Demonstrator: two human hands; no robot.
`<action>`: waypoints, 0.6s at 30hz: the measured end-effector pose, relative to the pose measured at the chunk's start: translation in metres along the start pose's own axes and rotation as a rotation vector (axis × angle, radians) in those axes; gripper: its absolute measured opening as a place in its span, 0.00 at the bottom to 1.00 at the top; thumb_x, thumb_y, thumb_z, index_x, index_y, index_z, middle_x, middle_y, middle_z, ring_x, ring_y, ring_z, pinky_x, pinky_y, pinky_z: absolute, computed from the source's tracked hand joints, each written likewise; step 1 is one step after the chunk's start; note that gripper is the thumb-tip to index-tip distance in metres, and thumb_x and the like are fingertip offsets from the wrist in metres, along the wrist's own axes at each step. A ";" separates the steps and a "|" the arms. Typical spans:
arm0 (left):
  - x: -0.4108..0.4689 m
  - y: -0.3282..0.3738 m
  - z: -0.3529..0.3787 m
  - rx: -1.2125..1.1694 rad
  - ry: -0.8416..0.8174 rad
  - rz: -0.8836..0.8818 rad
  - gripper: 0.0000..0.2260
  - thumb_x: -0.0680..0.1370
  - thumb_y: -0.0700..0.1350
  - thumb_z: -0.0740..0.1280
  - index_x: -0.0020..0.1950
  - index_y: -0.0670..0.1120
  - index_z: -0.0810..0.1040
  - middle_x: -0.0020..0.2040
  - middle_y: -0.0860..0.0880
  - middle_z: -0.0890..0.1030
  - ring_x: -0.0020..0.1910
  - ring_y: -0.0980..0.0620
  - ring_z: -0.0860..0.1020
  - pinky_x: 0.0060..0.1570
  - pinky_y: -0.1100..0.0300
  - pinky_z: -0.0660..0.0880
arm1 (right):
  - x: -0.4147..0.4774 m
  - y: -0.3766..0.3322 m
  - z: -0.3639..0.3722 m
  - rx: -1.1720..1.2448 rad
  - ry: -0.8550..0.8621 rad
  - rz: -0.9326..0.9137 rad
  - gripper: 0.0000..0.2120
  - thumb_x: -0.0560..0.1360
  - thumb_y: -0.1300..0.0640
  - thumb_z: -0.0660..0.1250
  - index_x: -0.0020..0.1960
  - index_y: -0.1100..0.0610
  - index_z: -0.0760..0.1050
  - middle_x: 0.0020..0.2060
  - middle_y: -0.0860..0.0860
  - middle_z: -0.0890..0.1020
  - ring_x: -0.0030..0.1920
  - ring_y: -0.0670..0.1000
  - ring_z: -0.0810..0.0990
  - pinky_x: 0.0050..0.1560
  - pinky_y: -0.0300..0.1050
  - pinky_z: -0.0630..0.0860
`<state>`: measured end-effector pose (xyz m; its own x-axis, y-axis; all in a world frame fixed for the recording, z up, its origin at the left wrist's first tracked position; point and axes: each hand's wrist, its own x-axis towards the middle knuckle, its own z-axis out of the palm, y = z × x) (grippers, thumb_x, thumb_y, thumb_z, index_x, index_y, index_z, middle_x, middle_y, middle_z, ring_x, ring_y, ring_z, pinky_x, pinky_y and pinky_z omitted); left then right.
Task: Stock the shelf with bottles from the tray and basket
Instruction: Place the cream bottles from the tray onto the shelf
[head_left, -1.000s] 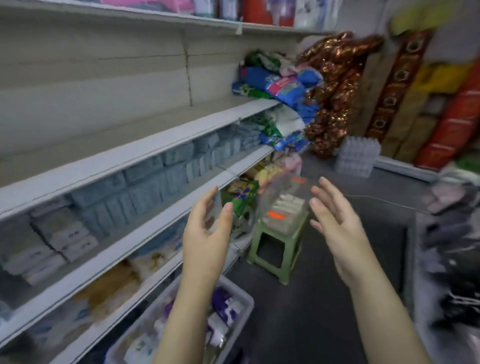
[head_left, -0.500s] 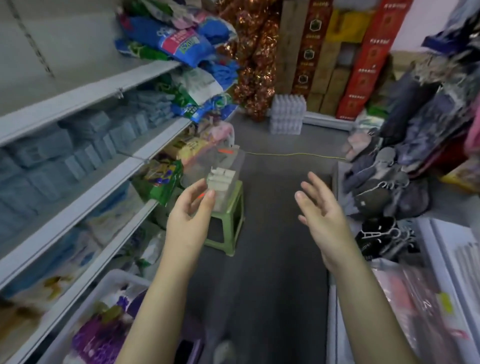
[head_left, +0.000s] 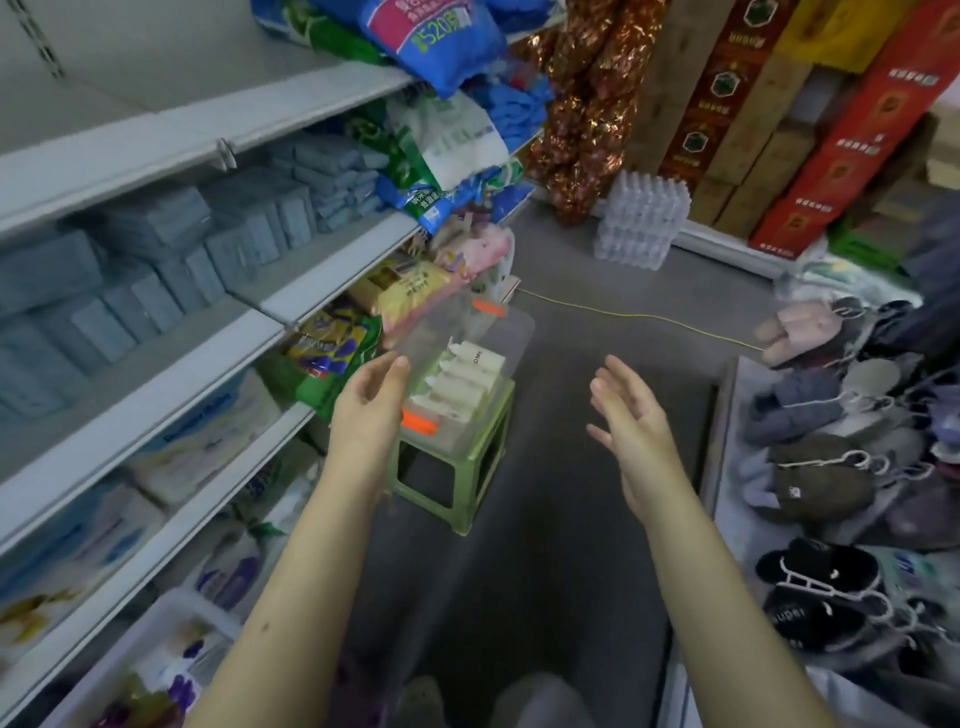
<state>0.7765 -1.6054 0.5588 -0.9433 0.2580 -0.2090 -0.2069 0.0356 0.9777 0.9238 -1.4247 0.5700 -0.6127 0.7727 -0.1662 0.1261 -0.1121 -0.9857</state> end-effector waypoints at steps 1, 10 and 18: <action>0.012 -0.001 0.004 0.012 0.000 -0.007 0.09 0.78 0.54 0.67 0.57 0.55 0.79 0.55 0.56 0.81 0.57 0.53 0.79 0.63 0.45 0.74 | 0.013 0.002 0.001 -0.005 -0.003 0.016 0.19 0.81 0.54 0.62 0.71 0.46 0.67 0.67 0.44 0.72 0.66 0.46 0.72 0.66 0.50 0.71; 0.116 -0.040 0.062 0.035 0.169 -0.152 0.13 0.79 0.57 0.64 0.60 0.53 0.75 0.59 0.52 0.78 0.60 0.52 0.76 0.66 0.48 0.71 | 0.190 0.042 0.037 -0.131 -0.182 0.163 0.19 0.80 0.54 0.64 0.70 0.52 0.70 0.57 0.41 0.76 0.62 0.44 0.74 0.67 0.47 0.70; 0.198 -0.101 0.125 0.053 0.482 -0.447 0.26 0.74 0.61 0.68 0.64 0.44 0.77 0.62 0.44 0.79 0.61 0.46 0.77 0.64 0.50 0.72 | 0.353 0.097 0.077 -0.372 -0.561 0.301 0.15 0.79 0.53 0.65 0.65 0.53 0.73 0.60 0.44 0.74 0.60 0.45 0.72 0.57 0.40 0.67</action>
<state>0.6426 -1.4374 0.4214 -0.7824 -0.2536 -0.5687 -0.6045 0.0901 0.7915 0.6596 -1.2116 0.4134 -0.8044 0.2950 -0.5157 0.5466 0.0272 -0.8370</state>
